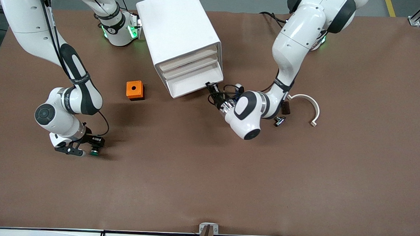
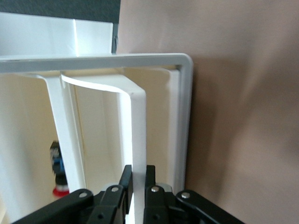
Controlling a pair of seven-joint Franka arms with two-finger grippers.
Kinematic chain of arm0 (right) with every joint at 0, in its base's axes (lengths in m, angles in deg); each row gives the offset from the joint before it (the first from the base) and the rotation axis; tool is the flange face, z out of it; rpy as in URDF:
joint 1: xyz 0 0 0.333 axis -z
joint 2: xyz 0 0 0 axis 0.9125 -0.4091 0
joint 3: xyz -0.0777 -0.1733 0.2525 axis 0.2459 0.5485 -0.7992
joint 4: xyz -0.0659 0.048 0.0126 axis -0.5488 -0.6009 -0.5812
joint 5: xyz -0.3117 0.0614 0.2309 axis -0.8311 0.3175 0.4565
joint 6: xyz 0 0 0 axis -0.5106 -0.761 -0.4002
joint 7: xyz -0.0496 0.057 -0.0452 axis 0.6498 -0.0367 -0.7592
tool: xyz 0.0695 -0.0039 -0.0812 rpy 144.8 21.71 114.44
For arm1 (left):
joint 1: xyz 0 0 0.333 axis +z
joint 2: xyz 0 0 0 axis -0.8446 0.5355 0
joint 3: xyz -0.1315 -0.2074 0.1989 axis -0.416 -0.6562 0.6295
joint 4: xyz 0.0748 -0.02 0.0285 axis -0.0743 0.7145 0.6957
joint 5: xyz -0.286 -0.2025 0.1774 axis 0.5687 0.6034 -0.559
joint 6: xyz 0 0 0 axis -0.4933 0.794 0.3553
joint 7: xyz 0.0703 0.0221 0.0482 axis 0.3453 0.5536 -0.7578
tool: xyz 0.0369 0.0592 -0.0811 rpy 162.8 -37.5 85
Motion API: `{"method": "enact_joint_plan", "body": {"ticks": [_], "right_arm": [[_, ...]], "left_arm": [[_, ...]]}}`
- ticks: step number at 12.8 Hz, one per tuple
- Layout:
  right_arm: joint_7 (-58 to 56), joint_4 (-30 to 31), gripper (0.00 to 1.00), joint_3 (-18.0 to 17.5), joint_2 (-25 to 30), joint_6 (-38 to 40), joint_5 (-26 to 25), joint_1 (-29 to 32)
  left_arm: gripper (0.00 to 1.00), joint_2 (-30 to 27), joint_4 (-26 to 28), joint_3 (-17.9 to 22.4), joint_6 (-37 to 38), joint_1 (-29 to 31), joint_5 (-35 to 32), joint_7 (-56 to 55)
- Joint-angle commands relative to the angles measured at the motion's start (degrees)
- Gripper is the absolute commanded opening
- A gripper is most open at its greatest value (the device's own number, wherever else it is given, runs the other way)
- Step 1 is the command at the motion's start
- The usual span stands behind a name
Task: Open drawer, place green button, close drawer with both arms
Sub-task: 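Pull the top drawer open with the left gripper while the right gripper grasps the button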
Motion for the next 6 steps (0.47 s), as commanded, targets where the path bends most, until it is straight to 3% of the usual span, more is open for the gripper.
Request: {"method": "enact_joint_plan", "body": {"ticks": [1,6], "right_arm": [[0.48,-0.72,0.0,-0.46,-0.05,0.88,0.6,0.16],[2.32,-4.14,0.0,-0.54,2.4,8.86,0.69,0.07]], "left_arm": [[0.0,0.81,-4.36,-0.66,0.6,3.01,1.22,-0.61],[0.0,0.9,-4.89,-0.23,0.25,7.93,1.22,6.5]]}}
